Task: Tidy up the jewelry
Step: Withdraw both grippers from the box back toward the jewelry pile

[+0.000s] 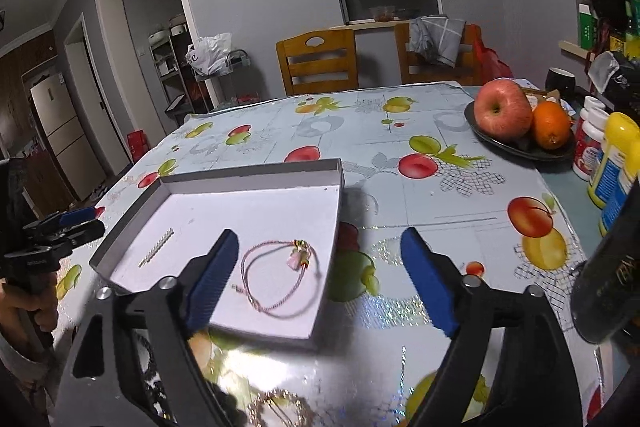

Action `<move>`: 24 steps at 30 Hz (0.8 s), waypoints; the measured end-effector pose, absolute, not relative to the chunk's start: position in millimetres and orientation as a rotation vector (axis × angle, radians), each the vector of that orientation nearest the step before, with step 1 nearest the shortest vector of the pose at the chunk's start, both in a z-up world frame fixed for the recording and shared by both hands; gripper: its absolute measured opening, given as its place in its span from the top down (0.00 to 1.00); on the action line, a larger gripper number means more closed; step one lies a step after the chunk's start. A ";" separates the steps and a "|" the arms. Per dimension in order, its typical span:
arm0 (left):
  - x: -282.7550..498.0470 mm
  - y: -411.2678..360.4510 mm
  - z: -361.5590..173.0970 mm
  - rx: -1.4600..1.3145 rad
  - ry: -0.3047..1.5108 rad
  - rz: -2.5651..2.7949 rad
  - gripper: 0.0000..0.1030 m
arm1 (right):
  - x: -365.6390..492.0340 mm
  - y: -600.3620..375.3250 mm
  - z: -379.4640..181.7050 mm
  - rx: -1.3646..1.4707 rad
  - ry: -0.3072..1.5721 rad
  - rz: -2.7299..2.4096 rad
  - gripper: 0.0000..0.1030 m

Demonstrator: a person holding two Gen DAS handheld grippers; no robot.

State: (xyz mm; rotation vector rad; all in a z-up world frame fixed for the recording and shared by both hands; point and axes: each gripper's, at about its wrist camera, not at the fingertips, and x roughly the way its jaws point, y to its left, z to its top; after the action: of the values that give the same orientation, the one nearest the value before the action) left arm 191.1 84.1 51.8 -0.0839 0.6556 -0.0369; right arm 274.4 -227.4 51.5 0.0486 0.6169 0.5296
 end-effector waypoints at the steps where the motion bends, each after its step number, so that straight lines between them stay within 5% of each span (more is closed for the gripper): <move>1: 187.2 85.1 52.2 -0.085 0.654 -0.036 0.11 | 271.4 -228.8 51.3 0.044 0.616 0.531 0.18; 24: 111.3 77.5 39.0 -0.060 0.673 -0.087 0.11 | 204.2 -237.0 23.9 -0.175 0.729 0.586 0.18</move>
State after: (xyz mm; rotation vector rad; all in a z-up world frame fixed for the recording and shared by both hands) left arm 111.3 77.5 39.0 -0.0601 0.6727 -0.0867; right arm 204.2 -237.0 23.9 -0.1748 0.7287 0.5863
